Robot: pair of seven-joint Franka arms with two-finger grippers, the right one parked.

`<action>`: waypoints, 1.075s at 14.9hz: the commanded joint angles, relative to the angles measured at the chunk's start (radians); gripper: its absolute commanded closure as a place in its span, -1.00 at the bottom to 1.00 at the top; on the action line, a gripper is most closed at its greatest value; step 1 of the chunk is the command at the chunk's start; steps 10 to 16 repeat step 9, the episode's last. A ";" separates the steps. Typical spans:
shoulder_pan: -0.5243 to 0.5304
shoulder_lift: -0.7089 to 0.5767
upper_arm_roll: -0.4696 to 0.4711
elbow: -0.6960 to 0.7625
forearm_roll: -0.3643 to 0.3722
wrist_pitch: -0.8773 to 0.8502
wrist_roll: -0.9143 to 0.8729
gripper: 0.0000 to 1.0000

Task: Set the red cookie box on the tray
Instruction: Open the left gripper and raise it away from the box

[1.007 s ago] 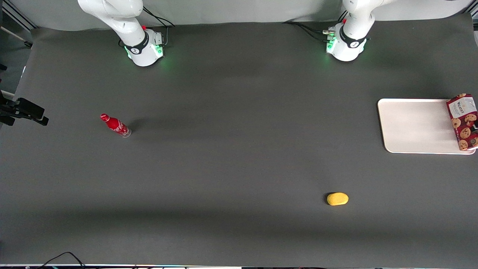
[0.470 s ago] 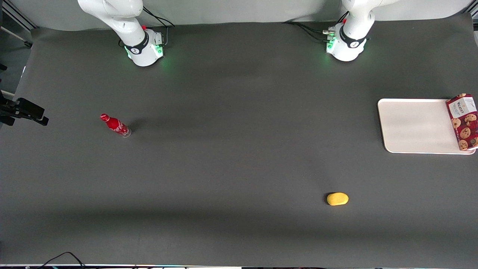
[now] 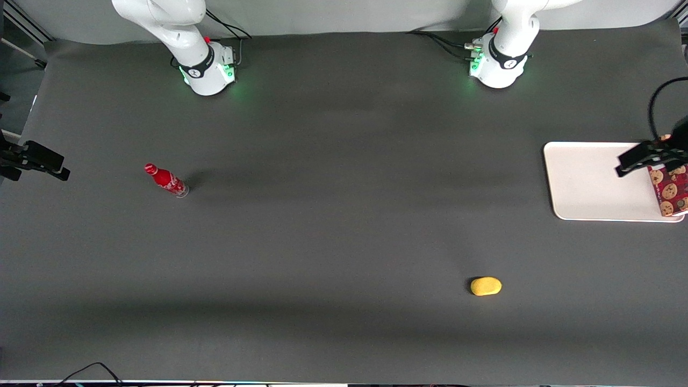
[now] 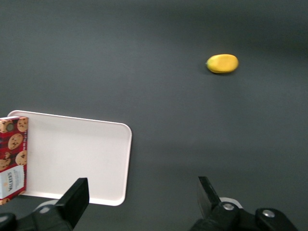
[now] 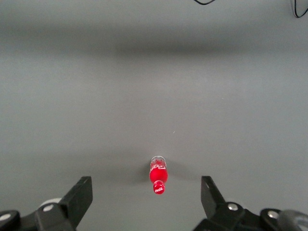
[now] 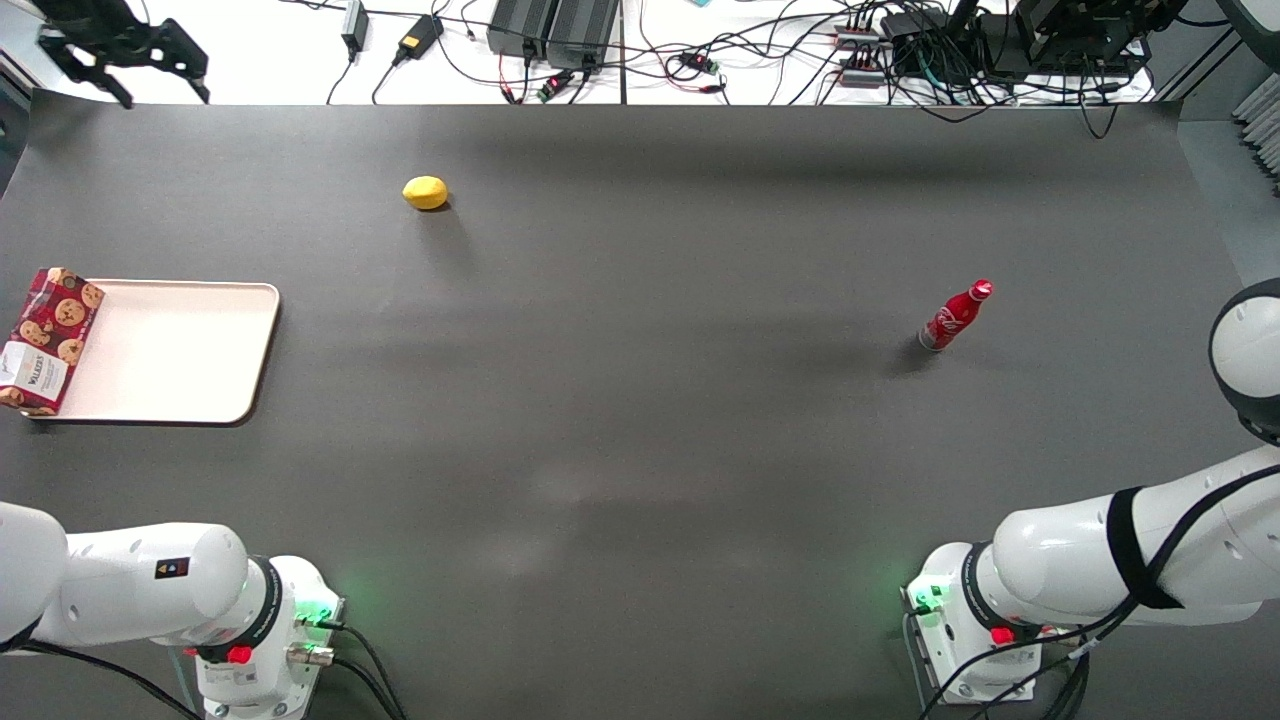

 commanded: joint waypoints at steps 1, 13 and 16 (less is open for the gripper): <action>-0.016 -0.040 -0.071 0.003 0.028 -0.075 -0.057 -1.00; -0.017 -0.082 -0.087 0.001 0.016 -0.104 -0.057 -1.00; -0.017 -0.082 -0.087 0.001 0.016 -0.104 -0.057 -1.00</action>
